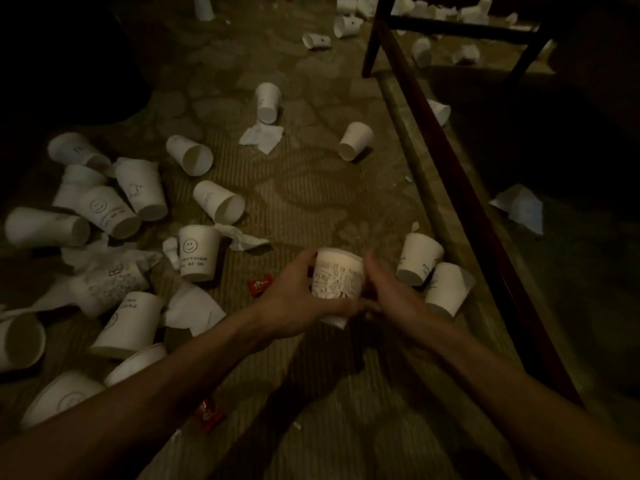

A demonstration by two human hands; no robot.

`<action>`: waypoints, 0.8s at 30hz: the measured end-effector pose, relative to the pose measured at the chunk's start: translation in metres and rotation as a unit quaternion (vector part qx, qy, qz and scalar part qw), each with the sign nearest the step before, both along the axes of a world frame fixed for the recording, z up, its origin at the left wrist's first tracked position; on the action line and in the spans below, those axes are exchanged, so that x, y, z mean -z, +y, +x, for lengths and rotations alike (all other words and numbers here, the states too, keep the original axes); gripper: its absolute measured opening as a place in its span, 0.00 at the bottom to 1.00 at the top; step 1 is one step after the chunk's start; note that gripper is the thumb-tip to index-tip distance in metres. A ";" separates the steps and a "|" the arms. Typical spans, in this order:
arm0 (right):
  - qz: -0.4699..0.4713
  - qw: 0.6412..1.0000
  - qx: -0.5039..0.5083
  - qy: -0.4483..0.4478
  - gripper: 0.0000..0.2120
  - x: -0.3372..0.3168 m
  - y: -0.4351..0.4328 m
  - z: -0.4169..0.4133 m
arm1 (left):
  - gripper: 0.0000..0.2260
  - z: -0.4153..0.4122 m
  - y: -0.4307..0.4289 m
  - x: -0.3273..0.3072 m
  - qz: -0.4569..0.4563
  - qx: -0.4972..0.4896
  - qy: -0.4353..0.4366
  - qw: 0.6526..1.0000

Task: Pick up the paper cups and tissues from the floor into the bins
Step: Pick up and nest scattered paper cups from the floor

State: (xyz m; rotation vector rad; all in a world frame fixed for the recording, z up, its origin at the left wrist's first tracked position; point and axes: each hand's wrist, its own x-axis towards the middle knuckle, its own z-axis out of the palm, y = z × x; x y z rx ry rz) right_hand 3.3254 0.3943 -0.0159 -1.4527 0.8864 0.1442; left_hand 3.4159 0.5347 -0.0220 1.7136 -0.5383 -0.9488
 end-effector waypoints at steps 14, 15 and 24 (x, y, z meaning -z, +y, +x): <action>-0.510 0.824 -0.125 0.212 0.17 0.066 -0.084 0.039 | 0.43 -0.027 0.084 0.024 0.074 -0.133 0.036 0.988; -0.519 0.826 -0.107 0.192 0.18 0.070 -0.081 0.039 | 0.40 -0.031 0.088 0.028 0.078 -0.142 0.043 0.986; -0.362 0.913 0.088 0.167 0.47 0.079 -0.077 0.034 | 0.49 -0.056 0.099 0.040 0.085 -0.157 0.091 0.980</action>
